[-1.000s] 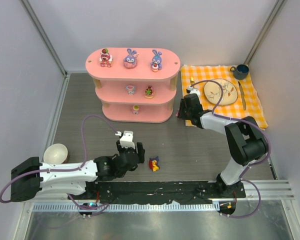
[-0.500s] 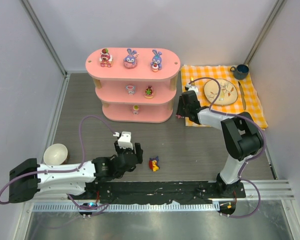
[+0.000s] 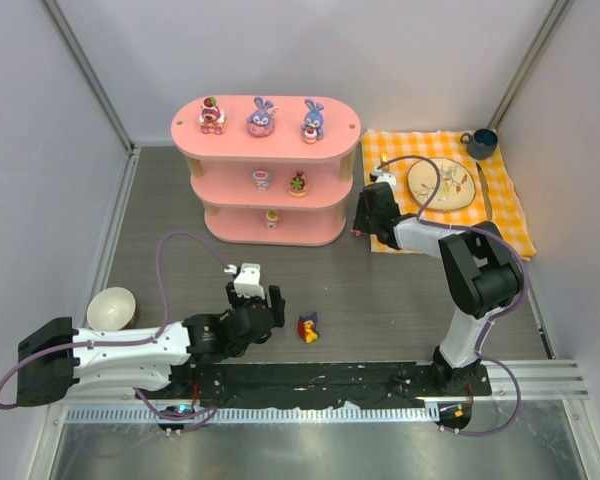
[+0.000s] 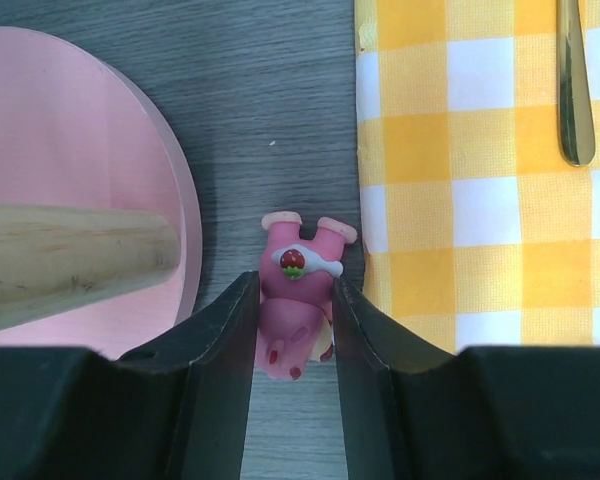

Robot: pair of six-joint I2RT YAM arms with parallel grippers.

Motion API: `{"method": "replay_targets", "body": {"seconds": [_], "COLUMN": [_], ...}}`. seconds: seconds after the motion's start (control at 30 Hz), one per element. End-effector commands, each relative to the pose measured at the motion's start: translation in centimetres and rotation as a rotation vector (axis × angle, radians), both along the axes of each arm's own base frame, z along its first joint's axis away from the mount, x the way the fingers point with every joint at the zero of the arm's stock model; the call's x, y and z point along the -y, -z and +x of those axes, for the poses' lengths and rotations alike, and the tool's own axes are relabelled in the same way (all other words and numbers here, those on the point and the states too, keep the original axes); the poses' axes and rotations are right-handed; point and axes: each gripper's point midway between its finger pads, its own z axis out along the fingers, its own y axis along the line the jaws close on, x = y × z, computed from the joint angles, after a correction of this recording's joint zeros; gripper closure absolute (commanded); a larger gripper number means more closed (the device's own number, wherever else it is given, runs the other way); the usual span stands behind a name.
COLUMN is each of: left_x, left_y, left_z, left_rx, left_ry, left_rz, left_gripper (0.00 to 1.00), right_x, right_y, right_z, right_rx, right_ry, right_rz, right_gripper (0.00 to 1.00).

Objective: Place and organize the plastic toys onto the shelf

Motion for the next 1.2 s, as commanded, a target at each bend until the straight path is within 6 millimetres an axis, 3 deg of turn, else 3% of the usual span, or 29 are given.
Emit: {"method": "replay_targets", "body": {"seconds": [0.0,0.3,0.67,0.93,1.03,1.17], "left_x": [-0.5,-0.4,-0.1,-0.5,-1.0,-1.4], "left_y": [-0.7,-0.7,-1.1,-1.4,-1.5,-1.5], "left_z": [0.5,0.5,0.6,0.5,0.4,0.3], "left_rx": [0.031,0.029,0.032,0.031,0.031,0.03], "left_ry": [-0.046,-0.044,-0.044,-0.055,-0.062,-0.071], "left_rz": [-0.024,-0.029,-0.036,-0.05,-0.058,-0.068], "left_gripper": [0.28,0.28,0.28,0.27,0.27,0.27], "right_x": [0.4,-0.4,-1.6,-6.8,-8.6,-9.2], "right_y": [1.8,2.9,0.9,-0.4,-0.8,-0.6], "right_z": [-2.4,-6.7,-12.3,-17.1,-18.2,-18.6], "right_rx": [-0.061,-0.123,-0.111,-0.086,-0.07,-0.059], "right_ry": [-0.03,-0.104,-0.113,-0.183,-0.228,-0.238], "right_rz": [-0.01,-0.007,0.073,0.152,0.156,0.135], "right_gripper": [0.62,0.62,0.63,0.63,0.63,0.62]}}
